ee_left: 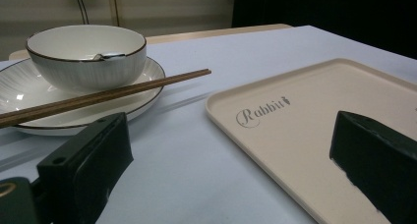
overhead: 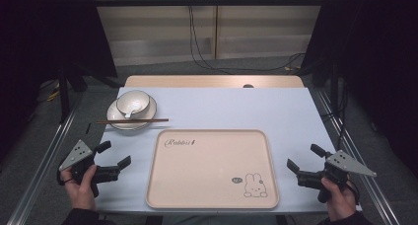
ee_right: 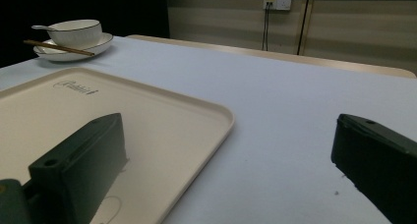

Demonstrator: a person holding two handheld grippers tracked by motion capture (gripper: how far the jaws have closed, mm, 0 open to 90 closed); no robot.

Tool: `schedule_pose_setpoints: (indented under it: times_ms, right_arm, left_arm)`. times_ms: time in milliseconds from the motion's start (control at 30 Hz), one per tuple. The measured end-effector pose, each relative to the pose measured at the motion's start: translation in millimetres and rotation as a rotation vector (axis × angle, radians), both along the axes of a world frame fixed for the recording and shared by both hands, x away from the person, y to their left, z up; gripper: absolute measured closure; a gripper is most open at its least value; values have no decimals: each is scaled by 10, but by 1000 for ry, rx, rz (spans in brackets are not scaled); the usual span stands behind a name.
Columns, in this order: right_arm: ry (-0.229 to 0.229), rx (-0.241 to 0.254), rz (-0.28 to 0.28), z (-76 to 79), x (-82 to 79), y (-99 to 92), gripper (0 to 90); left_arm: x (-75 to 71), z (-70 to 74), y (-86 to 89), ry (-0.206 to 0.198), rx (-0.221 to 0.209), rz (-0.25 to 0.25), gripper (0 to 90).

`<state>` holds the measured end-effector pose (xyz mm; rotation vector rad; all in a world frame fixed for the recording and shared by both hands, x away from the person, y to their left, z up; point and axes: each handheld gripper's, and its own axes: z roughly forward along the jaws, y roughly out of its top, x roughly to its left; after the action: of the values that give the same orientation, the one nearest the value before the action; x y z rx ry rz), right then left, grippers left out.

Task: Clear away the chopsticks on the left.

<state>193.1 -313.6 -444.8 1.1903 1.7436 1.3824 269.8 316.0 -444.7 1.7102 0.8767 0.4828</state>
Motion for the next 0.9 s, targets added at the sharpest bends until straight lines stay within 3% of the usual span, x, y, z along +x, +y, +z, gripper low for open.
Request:
schedule_pose_setpoints:
  times_ms: [233,633,733,800,900]
  right_arm:
    - [3,1,0,-4,-1,0,0]
    - [1,-3,16,-12,12,19,0]
    - [7,-7,21,-20,21,27,1]
    - [7,-8,24,-18,22,29,1]
    - [8,-10,23,-21,27,40,2]
  left_arm:
    - [0,2,-3,10,-2,1,21]
    - [63,51,18,39,6,-48,23]
    - [141,86,44,53,46,-82,27]
    - [160,95,51,52,44,-92,33]
    - [225,146,84,46,71,-84,39]
